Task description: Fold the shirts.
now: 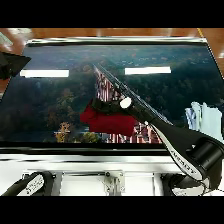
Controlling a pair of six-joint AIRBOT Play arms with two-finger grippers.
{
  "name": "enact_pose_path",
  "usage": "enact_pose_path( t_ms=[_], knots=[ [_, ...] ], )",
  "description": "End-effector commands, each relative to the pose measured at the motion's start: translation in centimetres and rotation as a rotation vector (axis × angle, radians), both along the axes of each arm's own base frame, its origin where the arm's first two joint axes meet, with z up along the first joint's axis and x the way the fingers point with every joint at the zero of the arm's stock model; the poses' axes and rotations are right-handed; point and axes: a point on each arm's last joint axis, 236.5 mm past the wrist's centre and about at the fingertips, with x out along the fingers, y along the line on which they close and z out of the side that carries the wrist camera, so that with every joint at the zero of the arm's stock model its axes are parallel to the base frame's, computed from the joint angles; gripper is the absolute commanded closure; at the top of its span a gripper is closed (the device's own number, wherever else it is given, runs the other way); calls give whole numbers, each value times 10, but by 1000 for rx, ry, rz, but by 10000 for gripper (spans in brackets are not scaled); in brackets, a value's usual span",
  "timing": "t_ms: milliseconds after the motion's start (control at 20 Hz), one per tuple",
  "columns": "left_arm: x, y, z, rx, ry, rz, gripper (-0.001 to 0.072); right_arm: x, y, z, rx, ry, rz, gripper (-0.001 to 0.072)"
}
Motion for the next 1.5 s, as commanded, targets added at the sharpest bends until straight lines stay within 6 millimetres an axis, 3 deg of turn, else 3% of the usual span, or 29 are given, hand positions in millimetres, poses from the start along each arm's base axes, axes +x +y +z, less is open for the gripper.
enact_pose_path(
  t_ms=[0,100,150,200,300,350,400,500,650,950,1050,1100,1150,1250,1300,1450],
  knots=[
    [-8,-5,-8,-1,27,-28,665,30,-27,30,17,-94,-49,117],
    [-8,-6,-9,-2,30,-31,665,33,-75,45,-80,-146,37,117],
    [-8,-6,-9,-2,30,-31,665,26,-109,41,-172,-133,99,117],
    [-9,-6,-10,-1,32,-35,665,11,-150,26,-295,-52,145,117],
    [-9,-6,-12,9,37,-35,665,-34,-262,-15,-651,237,156,115],
    [-9,-6,-14,19,41,-36,665,-58,-297,-26,-753,345,185,64],
    [-9,-5,-17,32,47,-34,665,-72,-305,-35,-749,400,203,17],
    [-9,-7,-20,45,52,-39,665,-83,-283,-57,-607,421,189,17],
    [-10,-12,-20,45,51,-52,665,-70,-238,-80,-373,370,50,17],
    [-12,-24,-20,46,49,-80,665,-54,-207,-102,-188,400,-44,18],
    [-12,-25,-20,45,49,-84,665,-45,-189,-96,-79,386,-49,31],
    [-12,-25,-20,45,49,-84,665,-37,-181,-87,-32,330,-32,249],
    [-12,-25,-20,45,49,-84,665,-29,-175,-76,9,280,-21,628],
    [-12,-26,-20,46,49,-84,665,-6,-172,-38,91,165,-5,643],
    [-12,-26,-20,46,49,-84,665,7,-176,-9,116,78,15,643],
    [-12,-26,-20,46,49,-85,665,45,-217,84,163,-124,-32,643]
  ],
)
